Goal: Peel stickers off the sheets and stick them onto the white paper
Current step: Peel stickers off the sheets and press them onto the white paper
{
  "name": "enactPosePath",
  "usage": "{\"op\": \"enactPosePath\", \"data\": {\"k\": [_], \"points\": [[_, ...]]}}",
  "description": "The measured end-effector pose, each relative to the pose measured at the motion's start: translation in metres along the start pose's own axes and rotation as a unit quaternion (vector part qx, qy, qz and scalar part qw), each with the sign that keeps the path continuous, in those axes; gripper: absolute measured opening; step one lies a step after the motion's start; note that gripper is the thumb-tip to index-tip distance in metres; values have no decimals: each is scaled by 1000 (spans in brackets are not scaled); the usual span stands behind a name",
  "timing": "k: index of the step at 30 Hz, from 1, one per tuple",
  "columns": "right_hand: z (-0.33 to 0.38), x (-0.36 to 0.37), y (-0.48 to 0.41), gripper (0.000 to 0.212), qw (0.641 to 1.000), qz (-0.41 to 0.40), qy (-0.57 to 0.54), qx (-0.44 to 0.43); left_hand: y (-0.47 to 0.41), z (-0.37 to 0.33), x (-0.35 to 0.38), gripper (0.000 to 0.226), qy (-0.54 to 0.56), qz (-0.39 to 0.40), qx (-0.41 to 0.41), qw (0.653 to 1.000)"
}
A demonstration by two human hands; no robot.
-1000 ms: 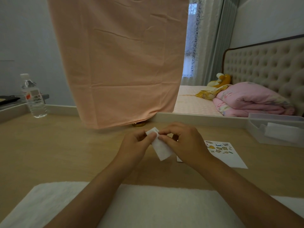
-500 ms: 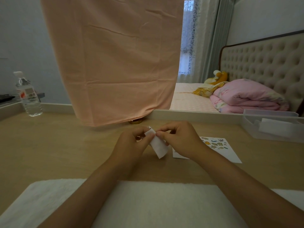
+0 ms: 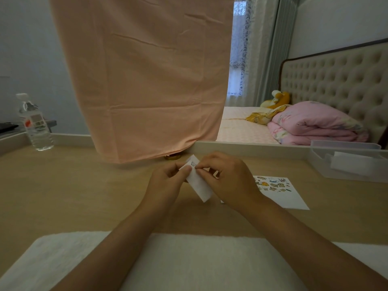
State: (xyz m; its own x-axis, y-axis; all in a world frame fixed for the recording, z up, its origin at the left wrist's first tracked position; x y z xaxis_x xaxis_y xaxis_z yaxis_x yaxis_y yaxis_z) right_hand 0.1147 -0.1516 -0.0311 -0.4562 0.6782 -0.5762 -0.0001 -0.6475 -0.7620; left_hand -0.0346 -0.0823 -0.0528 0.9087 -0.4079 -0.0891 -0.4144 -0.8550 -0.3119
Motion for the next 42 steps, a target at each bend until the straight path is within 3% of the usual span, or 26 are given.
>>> {"op": "enactPosePath", "data": {"k": [7,11,20,28,37,42], "points": [[-3,-1,0,17,999,-24,14,32,-1,1,1,16,38,17,-34,999],[0,-2,0,19,999,-14,26,34,0,0,3,14,41,27,-43,998],[-4,-2,-3,17,983,53,-103,139,1,-2,-2,13,25,30,-29,999],[0,-7,-4,23,996,50,10,67,5,-6,2,13,24,57,-45,997],[0,-8,-4,33,993,41,-54,95,4,-6,4,11,1,43,-19,999],[4,-8,-4,36,999,11,-14,50,3,-4,8,12,24,44,-33,998]]}}
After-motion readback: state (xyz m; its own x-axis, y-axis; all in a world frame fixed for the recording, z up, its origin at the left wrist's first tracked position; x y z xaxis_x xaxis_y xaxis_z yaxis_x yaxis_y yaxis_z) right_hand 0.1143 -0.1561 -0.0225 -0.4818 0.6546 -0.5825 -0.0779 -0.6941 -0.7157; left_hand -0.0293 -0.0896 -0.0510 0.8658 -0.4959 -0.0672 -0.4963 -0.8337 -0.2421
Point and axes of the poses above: each hand's wrist, its own y-axis away from the middle knuckle, its own x-axis out of the palm, z = x × y, the point moved 4 cm from there along -y, towards the middle knuckle, and after that the axes turned 1 degree about -x, right-handed, at the moved point
